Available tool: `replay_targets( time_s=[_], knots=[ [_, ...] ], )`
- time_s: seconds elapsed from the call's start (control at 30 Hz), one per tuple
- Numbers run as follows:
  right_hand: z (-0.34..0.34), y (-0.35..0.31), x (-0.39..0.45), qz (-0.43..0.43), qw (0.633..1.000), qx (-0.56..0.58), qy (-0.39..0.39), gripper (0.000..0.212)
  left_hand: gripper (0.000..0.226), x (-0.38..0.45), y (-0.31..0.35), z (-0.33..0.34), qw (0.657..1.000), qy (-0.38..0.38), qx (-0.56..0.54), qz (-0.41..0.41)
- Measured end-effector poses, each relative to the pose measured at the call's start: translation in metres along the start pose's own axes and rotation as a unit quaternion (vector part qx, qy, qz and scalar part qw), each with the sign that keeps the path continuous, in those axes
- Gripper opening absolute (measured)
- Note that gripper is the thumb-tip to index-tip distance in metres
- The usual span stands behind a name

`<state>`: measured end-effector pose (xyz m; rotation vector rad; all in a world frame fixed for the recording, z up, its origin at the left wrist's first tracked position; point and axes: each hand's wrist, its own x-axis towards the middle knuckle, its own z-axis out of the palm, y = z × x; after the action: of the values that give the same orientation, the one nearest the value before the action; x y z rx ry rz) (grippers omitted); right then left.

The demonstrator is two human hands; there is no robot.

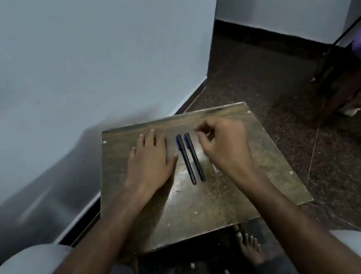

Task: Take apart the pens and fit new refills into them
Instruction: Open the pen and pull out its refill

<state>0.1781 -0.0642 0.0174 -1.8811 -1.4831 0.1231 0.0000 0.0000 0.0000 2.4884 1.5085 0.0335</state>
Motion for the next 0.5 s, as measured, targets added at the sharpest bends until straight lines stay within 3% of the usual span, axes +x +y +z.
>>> replay_targets(
  time_s=[0.07, 0.13, 0.23, 0.5],
  knots=[
    [0.007, 0.001, -0.002, -0.007, 0.998, -0.024, -0.049, 0.007, 0.052, 0.012, 0.001, -0.002, 0.999, 0.034, -0.003, 0.011],
    [0.013, 0.005, -0.008, 0.003, 0.995, -0.038, -0.088, 0.006, 0.054, 0.019, 0.004, -0.004, 0.998, 0.054, -0.009, 0.019],
    [0.018, 0.013, -0.009, 0.029, 0.992, -0.039, -0.116, 0.008, 0.064, 0.025, 0.002, 0.004, 0.996, 0.048, -0.063, 0.043],
    [0.036, 0.01, -0.018, 0.046, 0.984, -0.074, -0.158, 0.012, 0.036, 0.034, -0.006, 0.005, 0.995, 0.047, -0.069, 0.054]
  ],
)
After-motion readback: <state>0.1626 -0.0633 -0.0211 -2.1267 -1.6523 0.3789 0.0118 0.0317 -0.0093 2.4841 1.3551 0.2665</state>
